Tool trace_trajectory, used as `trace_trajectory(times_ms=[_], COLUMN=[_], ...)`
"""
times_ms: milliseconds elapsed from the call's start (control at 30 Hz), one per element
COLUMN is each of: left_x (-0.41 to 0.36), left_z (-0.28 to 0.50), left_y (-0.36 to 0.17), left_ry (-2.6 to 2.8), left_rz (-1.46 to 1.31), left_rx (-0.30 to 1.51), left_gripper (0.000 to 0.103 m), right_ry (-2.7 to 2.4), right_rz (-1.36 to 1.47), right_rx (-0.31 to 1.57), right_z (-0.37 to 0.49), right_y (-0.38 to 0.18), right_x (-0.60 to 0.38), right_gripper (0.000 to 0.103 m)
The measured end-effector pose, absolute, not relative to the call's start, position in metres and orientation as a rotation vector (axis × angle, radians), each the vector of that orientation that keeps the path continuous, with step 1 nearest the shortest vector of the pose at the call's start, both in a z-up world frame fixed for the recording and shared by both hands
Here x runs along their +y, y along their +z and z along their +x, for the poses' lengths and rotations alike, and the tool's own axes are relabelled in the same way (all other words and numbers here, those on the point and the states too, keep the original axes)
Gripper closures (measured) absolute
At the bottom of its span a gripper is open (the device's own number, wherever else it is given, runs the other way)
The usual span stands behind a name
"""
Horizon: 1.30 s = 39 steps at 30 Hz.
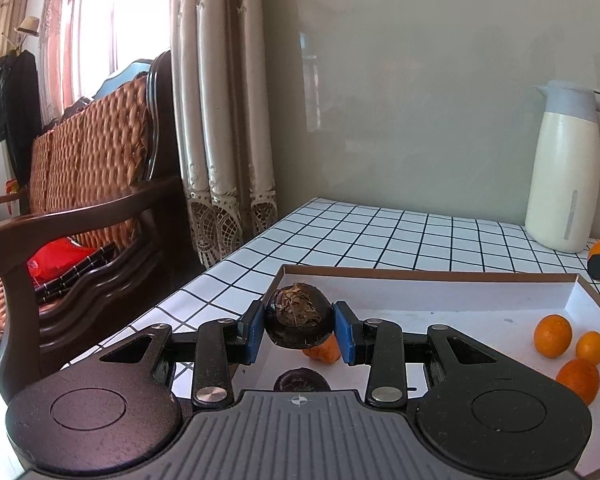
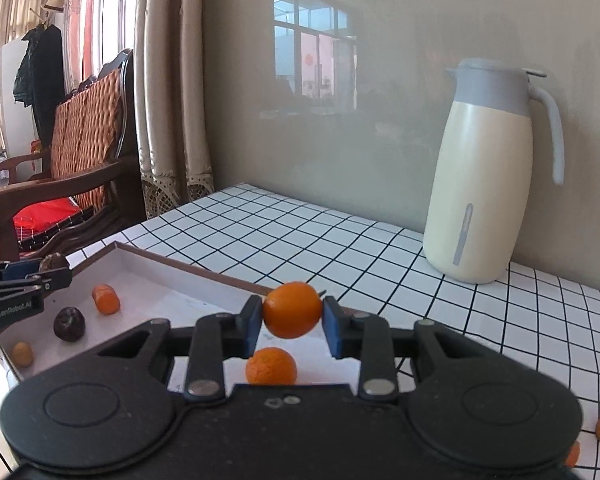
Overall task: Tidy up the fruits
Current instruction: 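Lower the dark fruit in the left gripper into the box while the right lowers the orange, then open the left gripper to drop the dark fruit while the right gripper releases the orange, then withdraw both open grippers from the box toward the remaining carrot pieces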
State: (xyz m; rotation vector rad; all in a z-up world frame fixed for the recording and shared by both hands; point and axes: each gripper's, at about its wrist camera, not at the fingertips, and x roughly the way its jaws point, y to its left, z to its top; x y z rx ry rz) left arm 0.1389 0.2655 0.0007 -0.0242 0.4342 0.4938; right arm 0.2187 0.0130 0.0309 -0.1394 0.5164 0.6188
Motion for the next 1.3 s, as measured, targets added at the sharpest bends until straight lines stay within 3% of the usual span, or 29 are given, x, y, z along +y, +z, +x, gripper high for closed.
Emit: trace_trajectory(times_ms=[67,100,133,167,200,267,1300], left_x=[0.266,0.266,0.265,0.263,0.261,0.256,0.231], left_z=[0.141,0.141,0.141,0.139,0.135,0.128,0.092], left_y=[-0.001,-0.001,-0.001,-0.001,0.0,0.002,0.018], left_ry=[0.503,0.515,0.522,0.531,0.558,0.588,0.557], left_rz=[-0.026,-0.019,-0.014,-0.012,-0.01,0.015,0.018], left_rx=[0.437,0.431,0.417,0.396,0.364,0.299,0.246], left_gripper=[0.065,0.065,0.062,0.03,0.0,0.0,0.0], right_ry=[0.619,0.605,0.605,0.573,0.543,0.53,0.538], right_rz=[-0.139,-0.175,-0.175,-0.194,-0.185,-0.176,-0.046], right_rx=[0.514,0.465,0.465,0.431,0.373,0.327,0.405], right_z=[0.221,0.22,0.22,0.219,0.215,0.215,0.191], right_y=[0.029,0.029,0.029,0.028,0.029,0.029,0.039], right_x=[0.014,0.017,0.017,0.018,0.016,0.013,-0.016], right_gripper=[0.078,0.068,0.034,0.013,0.006,0.006,0.006])
